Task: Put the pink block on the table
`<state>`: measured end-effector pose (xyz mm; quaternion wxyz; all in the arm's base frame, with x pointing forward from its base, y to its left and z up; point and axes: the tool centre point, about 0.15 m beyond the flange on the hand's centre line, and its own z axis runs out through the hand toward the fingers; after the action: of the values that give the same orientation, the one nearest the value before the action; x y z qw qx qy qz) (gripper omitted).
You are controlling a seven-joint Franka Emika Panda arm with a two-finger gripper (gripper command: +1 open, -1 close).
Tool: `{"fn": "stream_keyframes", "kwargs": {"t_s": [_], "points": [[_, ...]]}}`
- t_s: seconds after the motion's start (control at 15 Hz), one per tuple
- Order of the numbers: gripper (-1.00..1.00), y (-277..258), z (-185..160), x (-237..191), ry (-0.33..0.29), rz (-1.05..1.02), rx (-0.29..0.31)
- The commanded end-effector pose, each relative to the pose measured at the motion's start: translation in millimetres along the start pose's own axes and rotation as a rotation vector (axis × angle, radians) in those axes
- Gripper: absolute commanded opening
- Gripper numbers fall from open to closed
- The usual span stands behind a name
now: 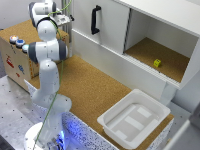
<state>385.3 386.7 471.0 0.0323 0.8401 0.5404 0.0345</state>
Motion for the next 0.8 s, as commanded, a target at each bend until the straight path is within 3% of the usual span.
{"fn": "stream_keyframes", "kwargs": {"t_s": [0.0,0.33,0.73], "points": [[-1.0,-1.9,26.9,-103.7,0.124,0.245,-0.052],[-1.0,13.2,51.4,-175.9,0.09,0.506,-0.064],[-1.0,40.7,93.7,-251.7,0.066,0.782,0.004]]}}
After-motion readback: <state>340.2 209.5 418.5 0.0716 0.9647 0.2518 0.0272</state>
